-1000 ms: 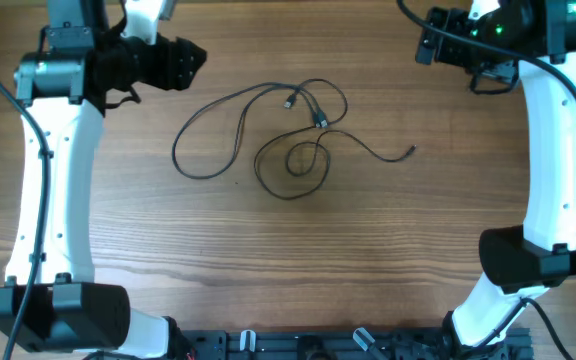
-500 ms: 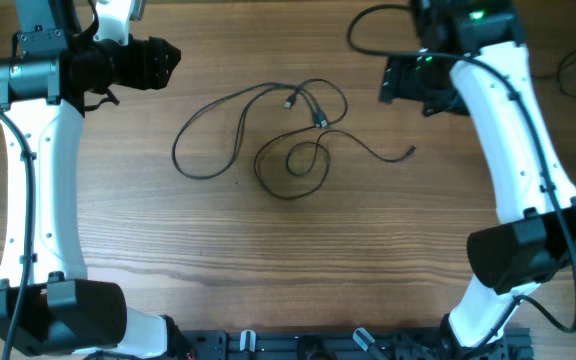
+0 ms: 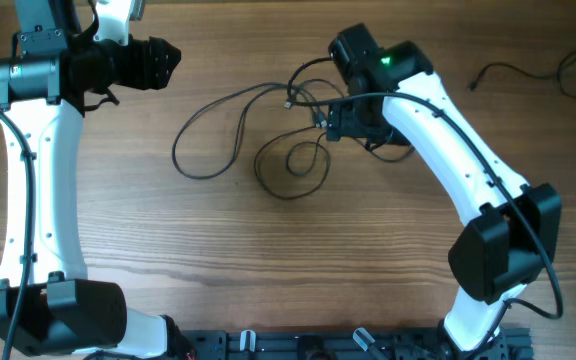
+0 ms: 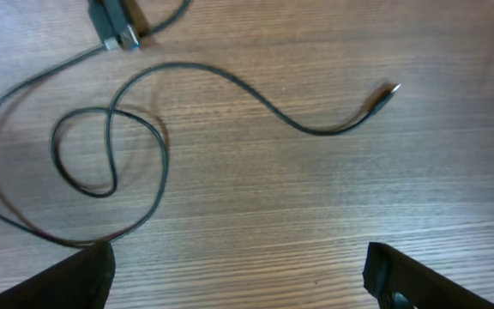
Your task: Untangle cables
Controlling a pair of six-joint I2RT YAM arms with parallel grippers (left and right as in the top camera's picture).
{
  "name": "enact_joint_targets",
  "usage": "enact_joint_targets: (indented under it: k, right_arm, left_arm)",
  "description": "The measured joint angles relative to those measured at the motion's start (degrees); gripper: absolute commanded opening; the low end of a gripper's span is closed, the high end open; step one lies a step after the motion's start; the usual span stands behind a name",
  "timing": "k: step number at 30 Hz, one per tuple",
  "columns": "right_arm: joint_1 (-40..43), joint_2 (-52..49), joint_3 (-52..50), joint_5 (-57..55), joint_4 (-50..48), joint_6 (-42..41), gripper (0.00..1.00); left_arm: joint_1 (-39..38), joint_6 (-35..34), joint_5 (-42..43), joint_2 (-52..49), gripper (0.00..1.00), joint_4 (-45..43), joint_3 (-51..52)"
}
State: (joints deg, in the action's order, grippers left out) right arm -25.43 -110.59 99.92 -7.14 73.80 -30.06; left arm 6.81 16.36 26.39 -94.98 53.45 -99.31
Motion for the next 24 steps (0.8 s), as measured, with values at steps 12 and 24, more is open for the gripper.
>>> enact_joint_targets:
  k: [12, 24]
  right_arm:
    - [-0.4, -2.7, -4.6, 5.5, -6.0, 0.7, 0.9]
    - [-4.5, -9.5, -5.0, 6.8, -11.9, 1.0, 0.88]
  left_arm:
    - [0.0, 0.0, 0.0, 0.0, 0.74, 0.2, 0.0]
    - [0.0, 0.0, 0.0, 0.0, 0.74, 0.3, 0.0]
